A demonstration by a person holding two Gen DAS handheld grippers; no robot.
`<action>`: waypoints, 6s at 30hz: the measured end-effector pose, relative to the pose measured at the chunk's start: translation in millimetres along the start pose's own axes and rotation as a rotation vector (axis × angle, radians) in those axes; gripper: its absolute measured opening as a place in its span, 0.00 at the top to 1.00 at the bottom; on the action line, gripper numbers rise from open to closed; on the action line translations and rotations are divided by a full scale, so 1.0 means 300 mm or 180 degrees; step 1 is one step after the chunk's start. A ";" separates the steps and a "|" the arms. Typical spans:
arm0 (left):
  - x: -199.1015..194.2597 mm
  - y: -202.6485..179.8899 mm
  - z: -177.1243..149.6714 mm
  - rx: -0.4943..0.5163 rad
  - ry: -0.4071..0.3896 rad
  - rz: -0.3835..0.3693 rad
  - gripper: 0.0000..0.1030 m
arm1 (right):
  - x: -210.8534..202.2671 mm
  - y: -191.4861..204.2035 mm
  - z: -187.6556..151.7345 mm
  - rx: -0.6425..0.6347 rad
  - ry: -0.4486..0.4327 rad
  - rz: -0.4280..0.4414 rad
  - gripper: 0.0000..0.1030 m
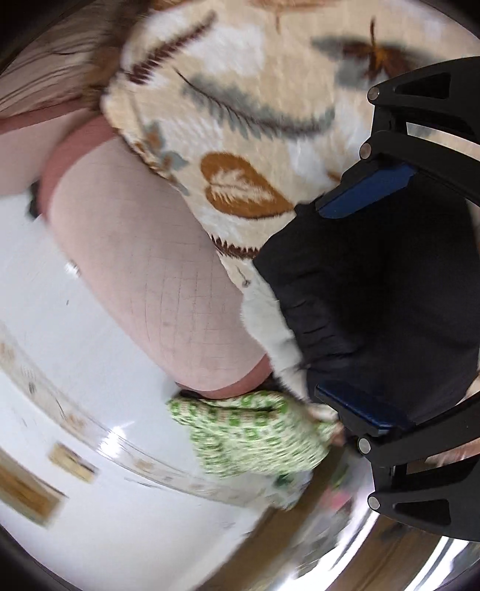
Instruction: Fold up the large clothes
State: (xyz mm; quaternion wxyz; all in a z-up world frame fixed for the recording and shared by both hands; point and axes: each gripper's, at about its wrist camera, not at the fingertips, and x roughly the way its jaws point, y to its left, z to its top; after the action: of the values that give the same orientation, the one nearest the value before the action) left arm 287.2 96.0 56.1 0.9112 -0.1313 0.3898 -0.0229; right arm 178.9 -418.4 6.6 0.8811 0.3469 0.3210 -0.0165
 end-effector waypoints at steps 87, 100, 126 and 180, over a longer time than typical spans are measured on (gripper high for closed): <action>0.230 0.336 -0.302 -0.0570 0.0445 0.0558 0.22 | 0.888 1.019 -0.493 -0.2495 0.0482 -0.0554 0.46; 0.168 0.377 -0.248 -0.0588 0.0169 0.0715 0.22 | 1.302 1.042 -0.543 -0.2799 0.1100 -0.1134 0.40; 0.239 0.178 -0.328 0.0067 0.0137 0.0801 0.22 | 0.531 -0.004 0.009 -0.0779 -0.0013 -0.2280 0.56; 0.160 0.453 -0.203 -0.0665 0.0008 0.1080 0.22 | 0.888 1.082 -0.724 -0.2885 0.0678 -0.0641 0.44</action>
State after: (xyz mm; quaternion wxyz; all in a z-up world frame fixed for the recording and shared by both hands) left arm 268.7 206.6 -52.8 0.8829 -0.1576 0.4077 0.1714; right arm 351.6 14.5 -72.4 0.8999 -0.1056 0.4164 0.0755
